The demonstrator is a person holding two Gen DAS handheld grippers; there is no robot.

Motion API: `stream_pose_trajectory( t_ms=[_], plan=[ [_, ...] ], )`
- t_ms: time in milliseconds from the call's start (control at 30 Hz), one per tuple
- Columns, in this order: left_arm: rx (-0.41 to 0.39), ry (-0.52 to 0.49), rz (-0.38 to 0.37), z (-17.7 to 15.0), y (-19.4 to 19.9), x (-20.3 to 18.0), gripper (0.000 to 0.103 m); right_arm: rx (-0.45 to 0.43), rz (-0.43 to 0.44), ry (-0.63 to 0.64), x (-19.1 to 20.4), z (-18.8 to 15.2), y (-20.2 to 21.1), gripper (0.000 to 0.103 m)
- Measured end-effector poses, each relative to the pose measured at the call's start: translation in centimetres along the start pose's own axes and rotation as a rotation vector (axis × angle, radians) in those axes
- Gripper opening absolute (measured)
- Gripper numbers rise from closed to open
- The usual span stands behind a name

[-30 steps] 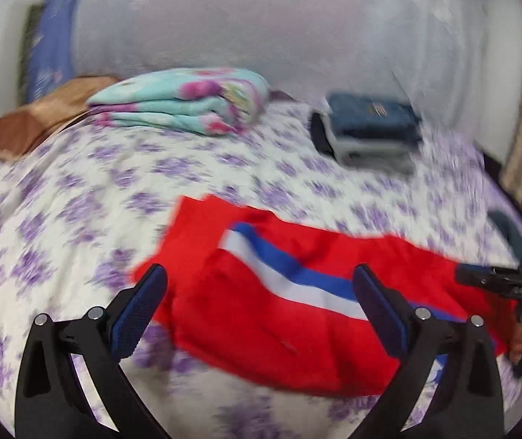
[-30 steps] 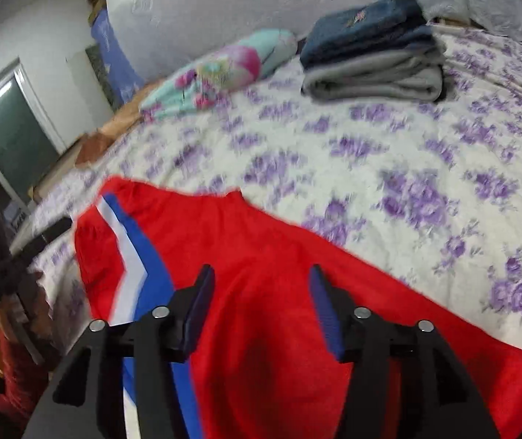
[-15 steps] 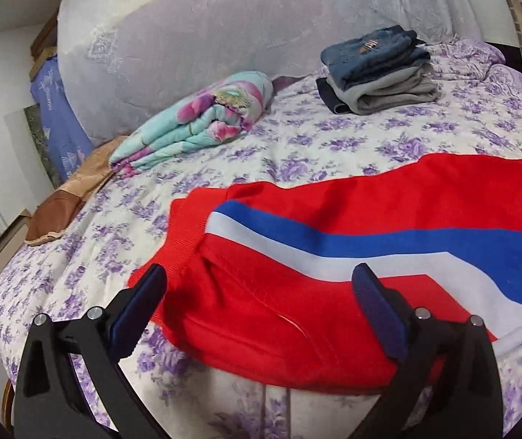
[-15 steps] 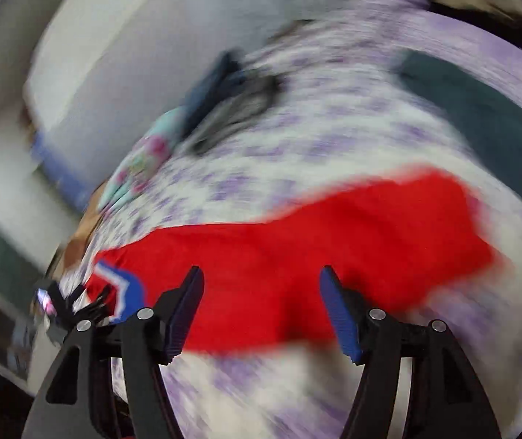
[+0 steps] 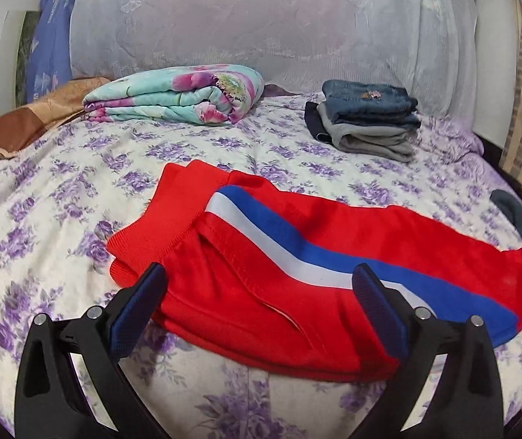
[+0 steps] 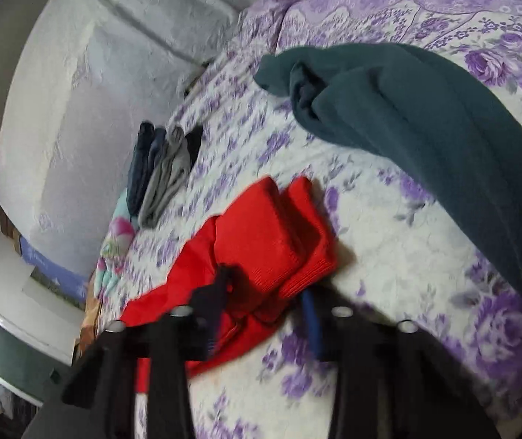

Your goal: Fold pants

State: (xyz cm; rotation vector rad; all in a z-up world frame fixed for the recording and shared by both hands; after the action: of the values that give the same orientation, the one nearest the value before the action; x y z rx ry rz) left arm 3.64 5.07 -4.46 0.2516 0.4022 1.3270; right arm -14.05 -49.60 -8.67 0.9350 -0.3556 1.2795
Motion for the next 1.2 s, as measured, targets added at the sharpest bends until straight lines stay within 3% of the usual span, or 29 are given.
stream_pose_trajectory(
  t_ms=[67,233,433,567,700,767,833,900,967,1067,1133,1200],
  plan=[
    [-0.007,0.016,-0.011,-0.1,0.1,0.1,0.099,-0.043,-0.010,0.073,1.4,0.6,0.5,0.019],
    [-0.026,0.058,-0.037,-0.1,0.5,0.6,0.099,-0.136,-0.005,0.340,8.6,1.5,1.9,0.016],
    [-0.047,0.120,-0.084,0.0,0.9,1.3,0.099,-0.139,0.079,0.641,19.4,-2.0,0.4,0.016],
    [-0.053,0.133,-0.096,-0.1,1.0,1.4,0.099,-0.051,0.146,0.846,25.5,-7.7,-2.8,0.016],
    [-0.054,0.136,-0.099,-0.1,1.0,1.4,0.099,0.188,0.170,1.032,27.4,-16.7,-8.1,0.020],
    [-0.057,0.142,-0.105,-0.1,1.1,1.4,0.099,0.243,0.193,1.068,27.3,-19.5,-9.0,0.023],
    [-0.061,0.151,-0.114,-0.1,1.1,1.5,0.099,0.215,0.191,1.104,27.4,-20.0,-8.6,0.026],
    [-0.062,0.155,-0.118,-0.1,1.1,1.5,0.099,0.221,0.226,1.058,27.7,-19.1,-7.9,0.029],
    [-0.063,0.155,-0.118,-0.1,1.1,1.5,0.099,0.241,0.293,0.980,28.0,-18.0,-6.8,0.044],
    [-0.062,0.155,-0.118,-0.1,1.1,1.5,0.099,0.151,0.332,0.881,28.6,-14.9,-5.2,0.044],
    [-0.062,0.154,-0.116,-0.1,1.1,1.5,0.099,0.097,0.290,0.857,28.4,-13.4,-5.5,0.044],
    [-0.059,0.152,-0.114,-0.1,1.1,1.5,0.099,0.120,0.153,0.895,27.0,-13.6,-8.2,0.044]
  ],
)
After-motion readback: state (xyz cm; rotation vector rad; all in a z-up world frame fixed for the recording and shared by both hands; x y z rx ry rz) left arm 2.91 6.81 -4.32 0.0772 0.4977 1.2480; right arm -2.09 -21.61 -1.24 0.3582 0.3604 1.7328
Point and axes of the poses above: each gripper's, at about its wrist camera, not at the fingertips, and y roughly against the way its jaws point, x to its left, z to its top, the point moved 6 cm from there along -y, roughly the way its jaws point, and after that the axes turned 8 degrees about -x, right-handed, at the moved point
